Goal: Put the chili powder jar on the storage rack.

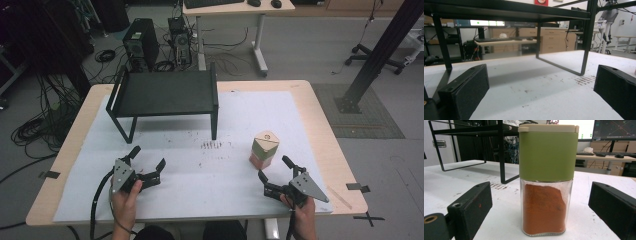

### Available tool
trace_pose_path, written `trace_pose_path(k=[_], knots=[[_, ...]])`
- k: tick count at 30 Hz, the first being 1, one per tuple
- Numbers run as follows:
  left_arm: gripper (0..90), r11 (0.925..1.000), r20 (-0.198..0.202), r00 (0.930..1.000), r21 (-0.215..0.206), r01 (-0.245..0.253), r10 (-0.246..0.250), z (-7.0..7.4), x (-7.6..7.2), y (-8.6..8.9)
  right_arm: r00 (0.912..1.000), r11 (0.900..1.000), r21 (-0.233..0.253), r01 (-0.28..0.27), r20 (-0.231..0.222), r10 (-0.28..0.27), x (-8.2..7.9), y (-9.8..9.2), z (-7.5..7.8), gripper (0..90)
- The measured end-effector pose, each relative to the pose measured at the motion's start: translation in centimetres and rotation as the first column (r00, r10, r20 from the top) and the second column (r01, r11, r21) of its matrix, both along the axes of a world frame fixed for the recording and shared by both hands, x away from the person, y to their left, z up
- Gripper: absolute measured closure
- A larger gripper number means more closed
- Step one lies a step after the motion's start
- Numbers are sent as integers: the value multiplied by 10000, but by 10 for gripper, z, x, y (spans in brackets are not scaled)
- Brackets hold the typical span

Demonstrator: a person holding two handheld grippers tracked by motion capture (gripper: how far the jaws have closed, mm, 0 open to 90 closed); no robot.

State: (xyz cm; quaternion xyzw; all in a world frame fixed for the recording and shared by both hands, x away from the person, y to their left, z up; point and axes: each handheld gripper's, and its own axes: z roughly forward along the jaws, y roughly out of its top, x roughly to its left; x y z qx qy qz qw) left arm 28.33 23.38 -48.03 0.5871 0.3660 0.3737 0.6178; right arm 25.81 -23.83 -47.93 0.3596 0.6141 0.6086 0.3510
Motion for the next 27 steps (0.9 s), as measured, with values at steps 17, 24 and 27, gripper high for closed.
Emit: trace_pose_path(k=[17,24,27], knots=[[2,10000,4,10000,10,14,-14,0,0,0,9999,9999,21,-128,-94,128,12,-2,0,50],[2,10000,1,10000,9,15,-15,0,0,0,9997,9998,-9,-216,-150,216,18,-1,1,50],[2,10000,-29,10000,-1,20,-20,0,0,0,9996,9997,18,-224,-167,224,22,0,1,50]])
